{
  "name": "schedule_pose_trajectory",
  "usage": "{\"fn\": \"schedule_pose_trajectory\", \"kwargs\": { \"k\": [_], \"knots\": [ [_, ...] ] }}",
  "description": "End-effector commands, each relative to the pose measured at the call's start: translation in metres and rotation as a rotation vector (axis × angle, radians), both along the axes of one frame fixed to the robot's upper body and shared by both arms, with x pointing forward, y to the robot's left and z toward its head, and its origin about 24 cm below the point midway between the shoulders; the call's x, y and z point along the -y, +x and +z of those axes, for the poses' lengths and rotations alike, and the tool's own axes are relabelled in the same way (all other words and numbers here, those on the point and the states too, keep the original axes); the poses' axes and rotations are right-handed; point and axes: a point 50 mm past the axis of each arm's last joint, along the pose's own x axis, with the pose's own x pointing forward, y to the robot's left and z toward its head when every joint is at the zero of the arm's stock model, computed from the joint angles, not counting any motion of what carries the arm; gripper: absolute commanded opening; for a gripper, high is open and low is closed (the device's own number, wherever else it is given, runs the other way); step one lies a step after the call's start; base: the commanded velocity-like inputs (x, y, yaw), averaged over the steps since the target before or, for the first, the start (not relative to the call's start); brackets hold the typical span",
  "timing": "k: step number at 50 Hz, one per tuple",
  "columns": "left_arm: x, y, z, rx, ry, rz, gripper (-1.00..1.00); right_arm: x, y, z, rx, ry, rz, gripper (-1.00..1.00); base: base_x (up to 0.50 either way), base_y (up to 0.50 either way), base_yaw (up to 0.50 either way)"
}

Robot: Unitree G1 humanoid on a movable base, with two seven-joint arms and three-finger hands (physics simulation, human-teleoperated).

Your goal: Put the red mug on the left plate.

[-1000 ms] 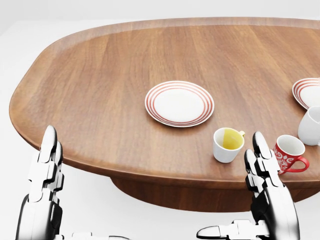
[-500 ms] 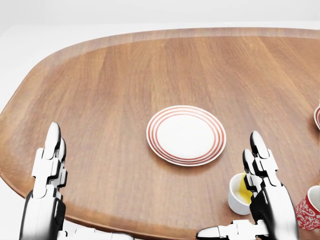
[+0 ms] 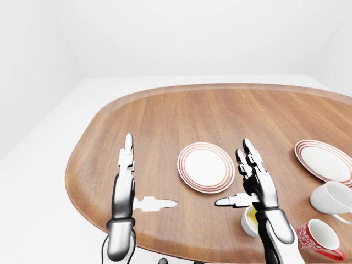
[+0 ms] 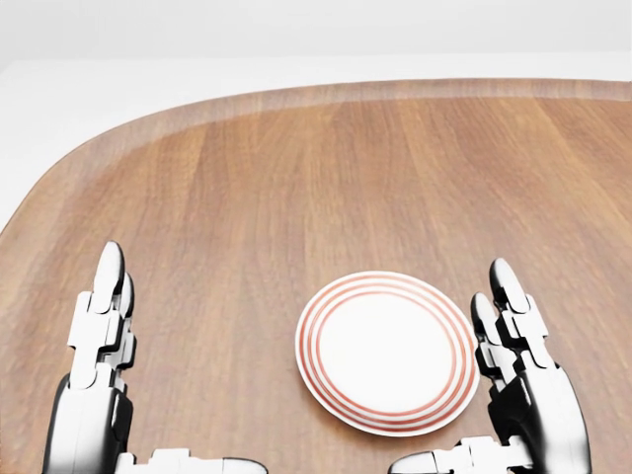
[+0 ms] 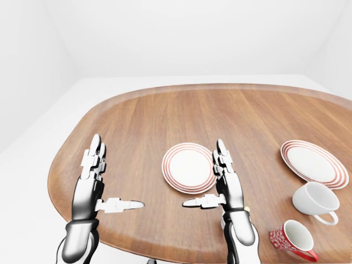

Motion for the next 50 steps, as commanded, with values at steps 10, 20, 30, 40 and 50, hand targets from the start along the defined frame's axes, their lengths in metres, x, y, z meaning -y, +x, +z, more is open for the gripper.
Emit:
{"fn": "schedule_pose_trajectory", "kwargs": {
  "k": [10, 20, 30, 40, 50],
  "knots": [
    [0.0009, 0.0018, -0.0019, -0.007, 0.001, -0.004, 1.00, -0.0016, -0.0019, 0.0006, 0.009, 0.036, 0.033, 1.00, 0.50, -0.07, 0.00],
    [0.0003, 0.0008, -0.0015, -0.006, 0.000, -0.003, 1.00, -0.0021, -0.0013, 0.0003, 0.006, 0.039, 0.037, 1.00, 0.48, -0.30, 0.00],
    [0.0004, 0.0009, -0.0006, -0.002, 0.000, -0.004, 1.00, -0.0039, -0.0013, -0.0007, 0.004, 0.021, 0.040, 1.00, 0.42, -0.37, 0.00],
    [0.0009, 0.0012, -0.0012, -0.004, 0.001, -0.004, 1.00, -0.0041, -0.0015, -0.0012, 0.009, 0.007, 0.037, 1.00, 0.37, -0.41, 0.00],
    [0.0011, 0.0010, -0.0013, -0.005, 0.000, -0.004, 1.00, -0.0036, -0.0014, -0.0017, 0.007, -0.005, 0.033, 1.00, 0.40, -0.37, 0.00]
  ]
}}
